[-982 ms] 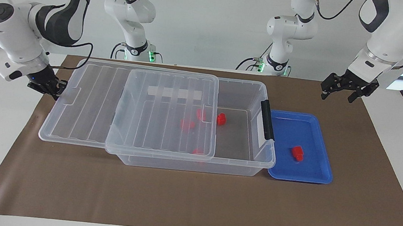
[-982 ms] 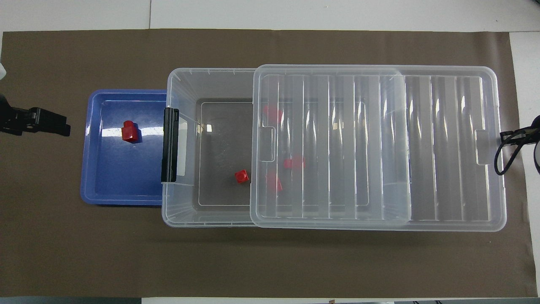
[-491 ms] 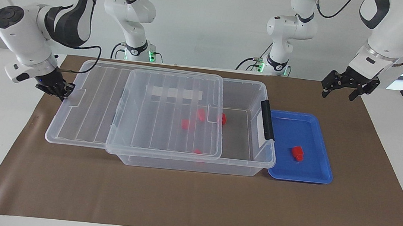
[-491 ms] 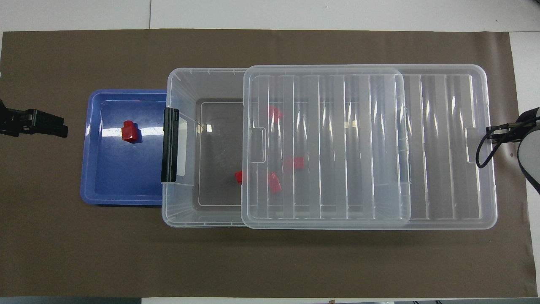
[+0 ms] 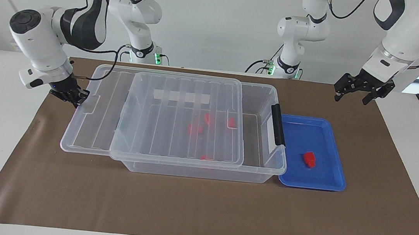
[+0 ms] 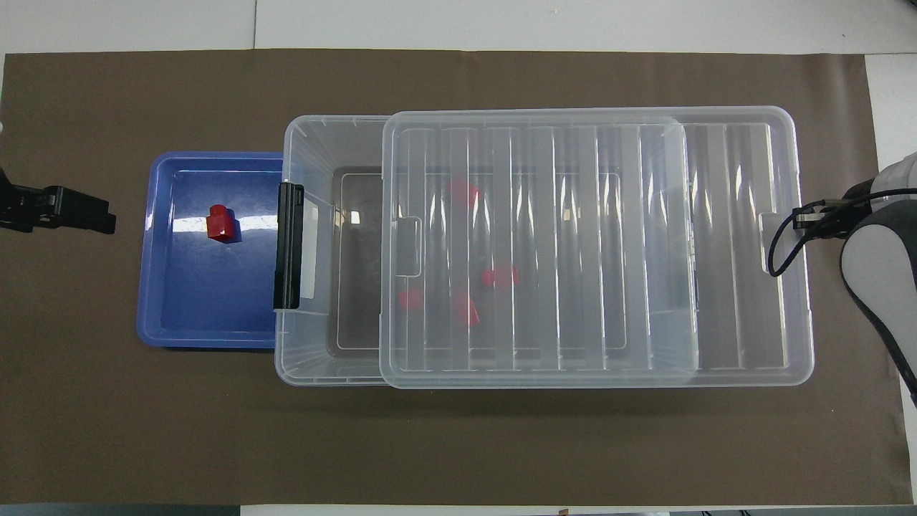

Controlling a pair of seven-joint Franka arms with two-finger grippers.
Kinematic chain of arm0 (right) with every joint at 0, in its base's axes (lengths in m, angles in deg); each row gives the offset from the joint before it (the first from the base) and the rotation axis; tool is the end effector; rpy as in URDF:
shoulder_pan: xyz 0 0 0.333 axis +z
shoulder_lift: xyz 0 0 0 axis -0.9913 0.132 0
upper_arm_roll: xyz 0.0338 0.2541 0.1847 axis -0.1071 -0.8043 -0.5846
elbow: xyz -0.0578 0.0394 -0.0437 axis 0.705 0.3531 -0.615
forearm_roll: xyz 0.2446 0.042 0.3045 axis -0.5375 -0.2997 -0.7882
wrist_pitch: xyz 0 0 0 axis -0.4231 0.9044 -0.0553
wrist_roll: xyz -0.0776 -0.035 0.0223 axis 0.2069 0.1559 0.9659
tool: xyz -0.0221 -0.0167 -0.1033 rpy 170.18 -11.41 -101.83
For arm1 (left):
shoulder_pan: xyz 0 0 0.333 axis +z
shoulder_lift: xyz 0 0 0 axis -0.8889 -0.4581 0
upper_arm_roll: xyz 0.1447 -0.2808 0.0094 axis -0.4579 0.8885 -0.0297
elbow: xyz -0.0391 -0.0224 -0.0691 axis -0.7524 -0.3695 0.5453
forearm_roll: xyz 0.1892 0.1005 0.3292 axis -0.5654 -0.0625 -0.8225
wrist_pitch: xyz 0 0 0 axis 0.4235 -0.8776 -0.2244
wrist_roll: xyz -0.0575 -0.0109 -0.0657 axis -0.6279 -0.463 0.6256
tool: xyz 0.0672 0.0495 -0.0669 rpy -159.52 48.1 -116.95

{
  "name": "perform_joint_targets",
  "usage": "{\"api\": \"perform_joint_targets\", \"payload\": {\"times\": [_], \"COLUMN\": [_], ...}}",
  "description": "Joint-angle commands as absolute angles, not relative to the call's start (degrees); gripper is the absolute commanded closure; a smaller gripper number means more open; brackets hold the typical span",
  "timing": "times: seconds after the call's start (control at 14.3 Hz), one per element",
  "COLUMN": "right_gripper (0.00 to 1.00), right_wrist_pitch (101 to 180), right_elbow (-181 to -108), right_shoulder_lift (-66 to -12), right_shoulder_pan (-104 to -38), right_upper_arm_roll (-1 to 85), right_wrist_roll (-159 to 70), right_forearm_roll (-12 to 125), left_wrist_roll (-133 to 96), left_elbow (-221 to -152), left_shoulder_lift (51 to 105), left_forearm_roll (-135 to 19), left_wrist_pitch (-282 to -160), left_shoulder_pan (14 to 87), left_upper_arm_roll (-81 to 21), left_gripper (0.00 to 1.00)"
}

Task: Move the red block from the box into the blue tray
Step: 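Reach the right gripper back to the edge of the clear lid, then slide the clear lid back over the box with the right gripper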

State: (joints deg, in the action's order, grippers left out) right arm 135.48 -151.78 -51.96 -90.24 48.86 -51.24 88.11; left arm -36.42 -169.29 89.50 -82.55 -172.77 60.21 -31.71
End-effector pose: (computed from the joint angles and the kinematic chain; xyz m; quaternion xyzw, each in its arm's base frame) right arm 0.5610 -0.0742 0.4595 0.9987 -0.0490 -0.0109 0.0092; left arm 0.5463 -0.0386 0.6163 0.9985 -0.0536 -0.0086 0.0061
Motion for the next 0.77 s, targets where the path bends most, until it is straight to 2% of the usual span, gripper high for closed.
{"api": "perform_joint_targets", "payload": {"times": [0.0,0.7], "right_gripper": [1.0,1.0], "right_wrist_pitch": [134.71,134.45], "right_elbow": [-152.39,-152.48], "right_shoulder_lift": [-52.73,-52.73], "right_shoulder_pan": [-90.68,-90.68], "right_upper_arm_roll": [46.66,39.54], "right_wrist_roll": [-55.24,-66.14], "right_forearm_roll": [88.51,88.51], "left_wrist_roll": [-37.05,-37.05], "left_elbow": [-171.23,-171.23], "left_shoulder_lift": [91.2,91.2], "left_forearm_roll": [-81.8,-81.8], "left_wrist_pitch": [-173.64,-173.64], "left_shoulder_pan": [60.71,60.71], "left_upper_arm_roll": [-31.74,-31.74], "left_gripper": [0.0,0.0]}}
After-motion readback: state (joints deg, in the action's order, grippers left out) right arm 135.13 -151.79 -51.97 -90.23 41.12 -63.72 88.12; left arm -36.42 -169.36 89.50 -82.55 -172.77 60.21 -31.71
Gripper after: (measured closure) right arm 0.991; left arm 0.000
